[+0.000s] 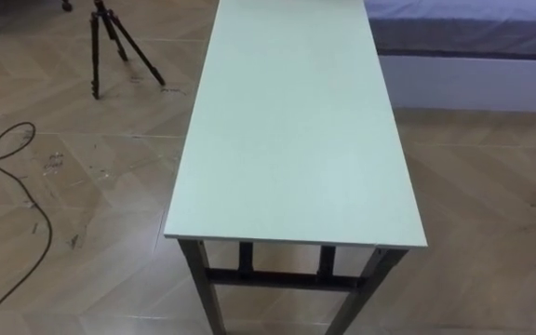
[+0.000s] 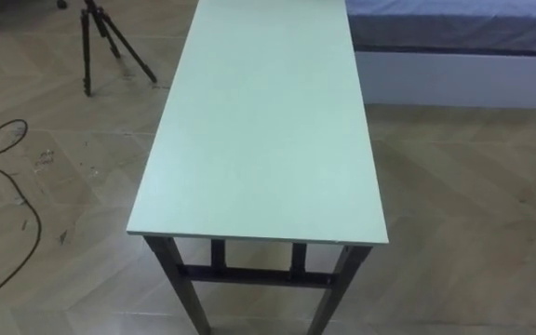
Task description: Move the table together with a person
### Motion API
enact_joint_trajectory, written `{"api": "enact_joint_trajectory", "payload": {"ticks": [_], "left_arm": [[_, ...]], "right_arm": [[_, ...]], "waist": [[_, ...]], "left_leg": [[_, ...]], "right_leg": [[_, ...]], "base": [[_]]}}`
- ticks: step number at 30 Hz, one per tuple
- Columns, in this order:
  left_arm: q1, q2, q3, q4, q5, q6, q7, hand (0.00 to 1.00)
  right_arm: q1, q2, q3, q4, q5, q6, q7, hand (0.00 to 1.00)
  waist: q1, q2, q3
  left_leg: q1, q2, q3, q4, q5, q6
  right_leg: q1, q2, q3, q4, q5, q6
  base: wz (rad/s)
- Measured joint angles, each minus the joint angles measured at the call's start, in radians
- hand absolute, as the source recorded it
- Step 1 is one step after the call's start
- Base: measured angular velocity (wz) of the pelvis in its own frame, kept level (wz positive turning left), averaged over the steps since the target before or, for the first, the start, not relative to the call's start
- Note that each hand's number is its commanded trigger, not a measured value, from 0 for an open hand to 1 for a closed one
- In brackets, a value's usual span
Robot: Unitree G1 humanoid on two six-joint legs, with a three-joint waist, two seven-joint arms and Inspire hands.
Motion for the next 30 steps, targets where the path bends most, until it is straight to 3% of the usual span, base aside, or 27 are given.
{"api": "enact_joint_trajectory", "payload": {"ticks": [5, 13, 22, 30], "left_arm": [[0.030, 0.005, -0.011, -0.129, -0.057, 0.020, -0.022, 0.00], [0.091, 0.024, -0.134, -0.425, -0.154, 0.028, -0.053, 0.00], [0.091, 0.038, -0.186, -0.545, -0.160, 0.029, -0.120, 0.00], [0.096, 0.047, -0.236, -0.698, -0.272, 0.029, -0.133, 0.00]], "right_arm": [[0.051, -0.001, -0.008, -0.162, 0.015, 0.012, 0.042, 0.00], [0.120, 0.003, 0.079, -0.380, 0.089, 0.013, 0.117, 0.00], [0.172, -0.009, 0.116, -0.536, 0.170, 0.013, 0.175, 0.00], [0.215, -0.023, 0.139, -0.678, 0.214, 0.012, 0.195, 0.00]], "waist": [[-0.003, 0.002, 0.0000], [-0.003, -0.003, 0.0010], [-0.003, -0.005, 0.0013], [-0.001, -0.005, 0.0009]], "left_leg": [[-0.004, 0.000, 0.001, 0.004, 0.000, 0.000], [-0.018, 0.003, 0.006, 0.012, 0.000, 0.000], [-0.015, 0.002, 0.012, 0.009, 0.000, 0.000], [-0.002, 0.002, 0.012, 0.005, 0.001, 0.001]], "right_leg": [[0.000, -0.001, -0.004, 0.001, 0.000, 0.000], [-0.003, -0.006, -0.014, 0.002, 0.000, 0.000], [-0.006, -0.006, -0.013, 0.005, 0.000, 0.000], [-0.002, -0.007, 0.003, 0.005, 0.000, 0.000]], "base": [[0.04], [0.06], [0.00], [-0.01]]}}
